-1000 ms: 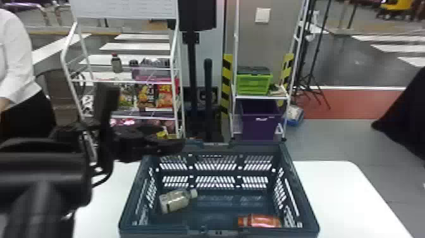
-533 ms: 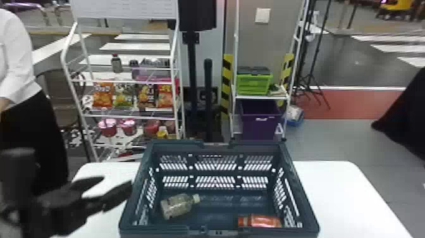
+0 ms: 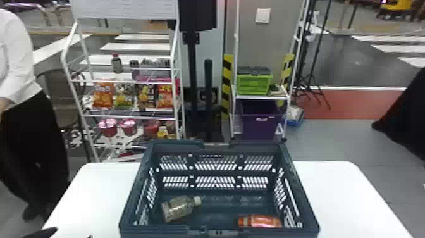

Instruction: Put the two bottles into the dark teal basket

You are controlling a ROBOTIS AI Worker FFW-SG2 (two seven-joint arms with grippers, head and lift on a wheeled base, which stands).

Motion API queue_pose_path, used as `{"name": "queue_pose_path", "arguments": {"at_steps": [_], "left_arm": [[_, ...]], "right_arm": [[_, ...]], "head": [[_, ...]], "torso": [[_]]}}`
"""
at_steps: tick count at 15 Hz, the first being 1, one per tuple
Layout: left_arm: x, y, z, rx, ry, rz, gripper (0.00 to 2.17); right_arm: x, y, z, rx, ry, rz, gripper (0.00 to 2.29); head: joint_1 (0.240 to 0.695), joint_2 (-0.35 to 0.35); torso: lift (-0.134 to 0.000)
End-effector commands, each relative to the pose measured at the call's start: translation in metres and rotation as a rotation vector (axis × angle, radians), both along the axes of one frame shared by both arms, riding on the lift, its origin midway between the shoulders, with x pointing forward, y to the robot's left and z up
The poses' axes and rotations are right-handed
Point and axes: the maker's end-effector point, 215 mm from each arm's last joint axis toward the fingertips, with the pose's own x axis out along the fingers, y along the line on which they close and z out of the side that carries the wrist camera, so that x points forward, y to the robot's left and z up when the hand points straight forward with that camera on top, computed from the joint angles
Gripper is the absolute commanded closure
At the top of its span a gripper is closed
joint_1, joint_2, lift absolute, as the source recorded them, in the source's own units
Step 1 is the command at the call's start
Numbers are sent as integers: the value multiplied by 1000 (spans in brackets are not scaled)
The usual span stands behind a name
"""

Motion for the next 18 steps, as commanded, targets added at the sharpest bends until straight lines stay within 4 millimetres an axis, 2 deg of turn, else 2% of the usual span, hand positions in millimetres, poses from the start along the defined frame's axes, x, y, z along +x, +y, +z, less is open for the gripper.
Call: {"name": "queue_pose_path", "arguments": {"at_steps": [1, 3, 8, 10, 13, 18], "left_arm": [[-25, 2, 10, 67, -131, -6, 147], [-46, -9, 16, 108, -233, -36, 151], [-93, -41, 8, 173, -391, -53, 154], [-104, -53, 12, 202, -459, -40, 154], [-110, -63, 15, 192, -492, -4, 154], [-116, -67, 23, 192, -525, 24, 151]], "right_arm": [[3, 1, -8, -22, 30, 37, 39], [8, 2, -14, -38, 49, 60, 39], [8, 7, -11, -42, 34, 92, 39], [6, 18, -14, -2, 40, 142, 39], [-4, 21, -10, 8, 25, 159, 39], [-13, 11, -13, 33, 20, 151, 39]], "head": [[499, 0], [499, 0], [499, 0], [499, 0], [499, 0], [499, 0]], "torso": [[0], [0], [0], [0], [0], [0]]}}
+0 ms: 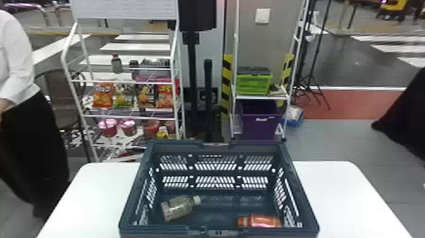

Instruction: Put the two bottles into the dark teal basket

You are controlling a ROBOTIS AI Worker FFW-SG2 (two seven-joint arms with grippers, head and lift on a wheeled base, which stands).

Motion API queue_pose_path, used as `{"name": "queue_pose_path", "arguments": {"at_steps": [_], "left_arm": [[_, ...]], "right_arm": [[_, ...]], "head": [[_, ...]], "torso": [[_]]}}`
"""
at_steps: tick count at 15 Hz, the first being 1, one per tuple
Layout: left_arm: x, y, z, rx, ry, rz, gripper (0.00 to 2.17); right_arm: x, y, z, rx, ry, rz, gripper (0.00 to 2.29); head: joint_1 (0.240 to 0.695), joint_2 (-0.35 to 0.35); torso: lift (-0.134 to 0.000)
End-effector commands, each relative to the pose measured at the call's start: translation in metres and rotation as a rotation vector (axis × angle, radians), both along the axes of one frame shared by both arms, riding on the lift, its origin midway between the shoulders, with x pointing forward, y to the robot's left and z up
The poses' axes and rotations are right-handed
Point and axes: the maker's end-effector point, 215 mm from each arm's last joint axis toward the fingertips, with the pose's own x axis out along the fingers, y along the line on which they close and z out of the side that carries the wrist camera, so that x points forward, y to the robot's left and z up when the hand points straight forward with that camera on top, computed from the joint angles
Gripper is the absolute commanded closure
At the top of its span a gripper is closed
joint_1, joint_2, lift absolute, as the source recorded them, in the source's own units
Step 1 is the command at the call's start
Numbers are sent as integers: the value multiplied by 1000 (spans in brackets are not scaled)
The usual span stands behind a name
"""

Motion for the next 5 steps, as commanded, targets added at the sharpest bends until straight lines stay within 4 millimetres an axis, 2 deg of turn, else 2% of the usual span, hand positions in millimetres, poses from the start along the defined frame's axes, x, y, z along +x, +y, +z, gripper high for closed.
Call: {"name": "queue_pose_path", "arguments": {"at_steps": [1, 5], "left_arm": [[-2, -2, 4, -2, -12, -1, 151], [-2, -4, 4, 1, -9, -4, 147]], "right_arm": [[-2, -2, -1, 4, 3, -8, 39], [-4, -8, 1, 2, -1, -24, 39]], "head": [[499, 0], [499, 0]], "torso": [[0], [0]]}}
